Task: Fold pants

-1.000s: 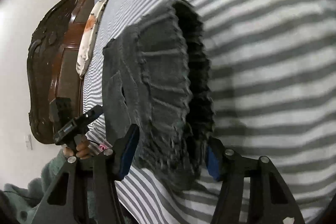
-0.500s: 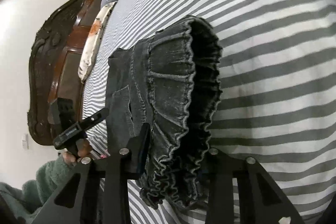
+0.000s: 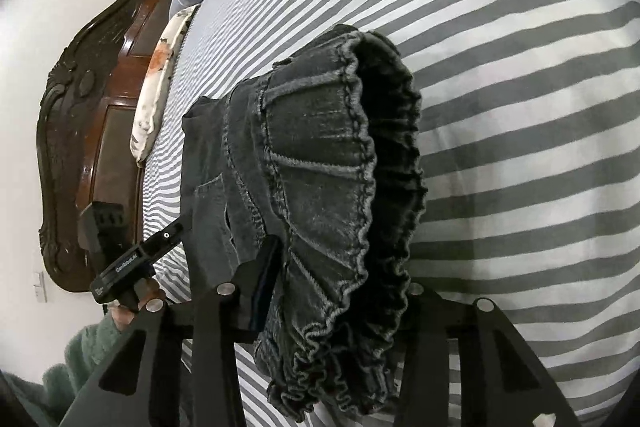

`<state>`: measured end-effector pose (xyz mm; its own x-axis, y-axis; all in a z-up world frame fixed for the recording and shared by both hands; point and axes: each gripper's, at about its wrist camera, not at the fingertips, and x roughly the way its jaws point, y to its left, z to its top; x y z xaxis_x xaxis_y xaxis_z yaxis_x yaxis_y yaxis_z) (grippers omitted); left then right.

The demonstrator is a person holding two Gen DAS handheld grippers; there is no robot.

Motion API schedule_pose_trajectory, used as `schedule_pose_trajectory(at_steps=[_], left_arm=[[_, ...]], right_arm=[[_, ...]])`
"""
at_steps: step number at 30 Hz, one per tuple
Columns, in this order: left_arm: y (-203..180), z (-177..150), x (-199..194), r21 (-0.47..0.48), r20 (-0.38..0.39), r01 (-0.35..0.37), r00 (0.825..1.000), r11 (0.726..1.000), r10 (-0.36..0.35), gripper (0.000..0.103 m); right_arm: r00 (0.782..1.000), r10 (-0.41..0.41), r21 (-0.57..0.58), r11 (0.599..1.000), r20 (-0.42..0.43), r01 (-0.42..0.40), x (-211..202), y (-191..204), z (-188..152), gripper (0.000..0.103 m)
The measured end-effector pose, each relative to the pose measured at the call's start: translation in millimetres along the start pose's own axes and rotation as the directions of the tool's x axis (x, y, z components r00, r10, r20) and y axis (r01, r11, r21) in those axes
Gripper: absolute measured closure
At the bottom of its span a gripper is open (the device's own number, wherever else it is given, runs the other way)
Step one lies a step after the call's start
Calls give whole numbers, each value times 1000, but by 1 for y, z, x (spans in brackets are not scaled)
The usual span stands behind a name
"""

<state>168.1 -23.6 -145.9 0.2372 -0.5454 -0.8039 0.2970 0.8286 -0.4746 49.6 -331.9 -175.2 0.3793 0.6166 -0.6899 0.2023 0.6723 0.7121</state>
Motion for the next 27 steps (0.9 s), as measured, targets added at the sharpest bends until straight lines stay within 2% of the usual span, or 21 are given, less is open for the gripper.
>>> schedule_pose_trajectory(at_steps=[2, 6, 7, 10, 16, 17, 27], left_arm=[[-12, -2, 2, 44, 3, -34, 999, 998, 34, 44], [-33, -5, 5, 139, 16, -146, 989, 979, 145, 45], [-35, -5, 4, 147, 20, -162, 987, 976, 161, 51], [-33, -4, -1, 130, 26, -171, 985, 977, 169, 72], [-46, -8, -7, 188, 55, -207, 978, 960, 200, 86], [-48, -9, -9, 192, 60, -212, 977, 958, 204, 92], [-53, -7, -23, 187, 86, -171, 984, 967, 158, 94]], right_arm=[[1000, -2, -1, 1000, 2, 2, 0, 0, 0, 63], [999, -29, -51, 998, 12, 30, -3, 9, -3, 69], [999, -34, -63, 997, 15, 35, -4, 12, -3, 72], [998, -52, -75, 996, 32, 54, -7, 16, -6, 76], [992, -102, -73, 992, 72, 107, -15, 27, -11, 80], [991, -107, -74, 991, 76, 113, -17, 30, -12, 80], [987, -124, -104, 985, 101, 135, -36, 63, -17, 82]])
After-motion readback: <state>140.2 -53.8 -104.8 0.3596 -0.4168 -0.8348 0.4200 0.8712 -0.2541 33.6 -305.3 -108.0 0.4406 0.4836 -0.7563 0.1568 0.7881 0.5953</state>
